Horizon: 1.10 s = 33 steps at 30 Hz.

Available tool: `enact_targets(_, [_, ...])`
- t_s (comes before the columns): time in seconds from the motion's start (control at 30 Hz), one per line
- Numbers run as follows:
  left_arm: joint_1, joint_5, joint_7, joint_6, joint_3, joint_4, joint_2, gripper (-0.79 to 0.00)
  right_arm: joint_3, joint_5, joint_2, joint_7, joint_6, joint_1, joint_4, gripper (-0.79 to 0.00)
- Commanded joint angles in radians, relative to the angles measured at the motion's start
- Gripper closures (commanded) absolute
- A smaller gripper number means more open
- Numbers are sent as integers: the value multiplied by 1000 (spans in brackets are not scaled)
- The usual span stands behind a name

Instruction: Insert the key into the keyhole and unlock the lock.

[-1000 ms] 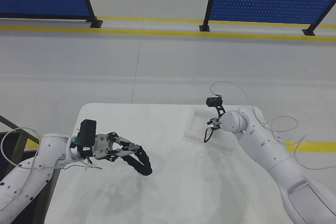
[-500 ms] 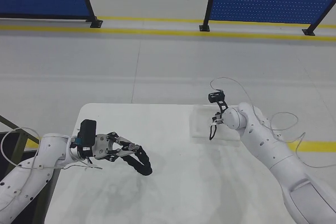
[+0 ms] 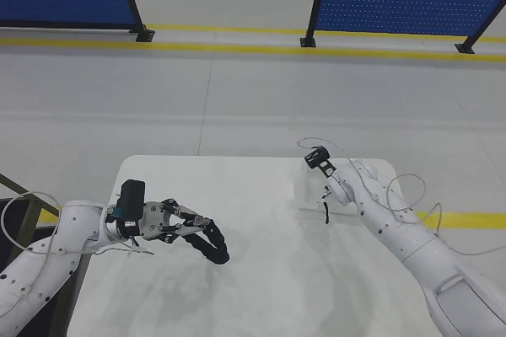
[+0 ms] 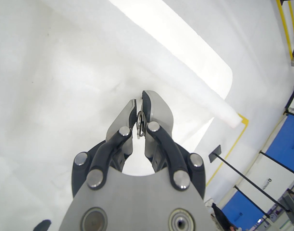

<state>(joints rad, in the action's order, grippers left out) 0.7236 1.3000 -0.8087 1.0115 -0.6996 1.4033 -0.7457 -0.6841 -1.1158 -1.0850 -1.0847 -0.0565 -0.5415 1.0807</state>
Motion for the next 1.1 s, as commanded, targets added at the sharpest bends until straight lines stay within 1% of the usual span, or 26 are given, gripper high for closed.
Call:
enact_targets(0.0, [0,0,0,0,0,0,0,0,-9,35,-3,-8,32,0,-2,0])
enact_targets(0.13, [0,0,0,0,0,0,0,0,-62,153,-2,-34,134,13,-28,0])
enact_targets(0.17, [0,0,0,0,0,0,0,0,-71,136,1,-34,123,21,-42,0])
enact_targets(0.23, [0,0,0,0,0,0,0,0,-105,209,3,-43,151,21,-53,0])
enact_targets(0.33, [0,0,0,0,0,0,0,0,-170,354,11,-83,246,26,-79,0])
enact_targets(0.4, [0,0,0,0,0,0,0,0,-192,374,18,-95,259,26,-99,0])
enact_targets(0.5, [0,0,0,0,0,0,0,0,-232,510,20,-136,322,19,-137,0])
enact_targets(0.57, [0,0,0,0,0,0,0,0,-241,523,22,-146,331,25,-164,0])
enact_targets(0.67, [0,0,0,0,0,0,0,0,-234,521,19,-141,316,23,-184,0])
enact_targets(0.87, [0,0,0,0,0,0,0,0,-235,558,16,-139,340,18,-178,0])
enact_targets(1.0, [0,0,0,0,0,0,0,0,-281,657,26,-163,389,10,-145,0])
enact_targets(1.07, [0,0,0,0,0,0,0,0,-319,724,37,-200,416,5,-124,0])
